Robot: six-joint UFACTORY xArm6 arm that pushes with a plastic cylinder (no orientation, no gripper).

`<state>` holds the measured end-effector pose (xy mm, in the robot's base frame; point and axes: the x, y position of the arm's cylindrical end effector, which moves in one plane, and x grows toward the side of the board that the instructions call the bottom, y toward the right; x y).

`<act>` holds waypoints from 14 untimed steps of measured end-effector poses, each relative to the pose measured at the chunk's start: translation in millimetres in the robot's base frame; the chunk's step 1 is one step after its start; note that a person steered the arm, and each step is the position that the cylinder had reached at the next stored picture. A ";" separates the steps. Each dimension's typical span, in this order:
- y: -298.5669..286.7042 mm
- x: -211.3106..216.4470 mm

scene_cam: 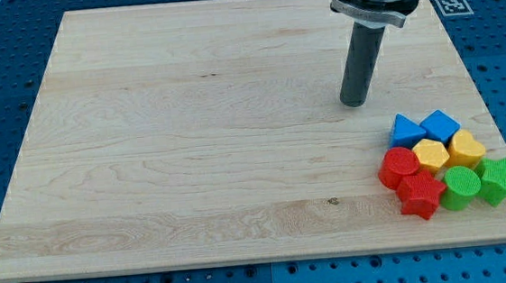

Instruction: Separate the green circle along with yellow hexagon and blue triangle from a group of blocks

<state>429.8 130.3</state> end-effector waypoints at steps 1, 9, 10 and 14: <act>7.9 -1.8; 201.1 184.5; 177.5 186.5; 129.4 188.3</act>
<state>618.1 259.6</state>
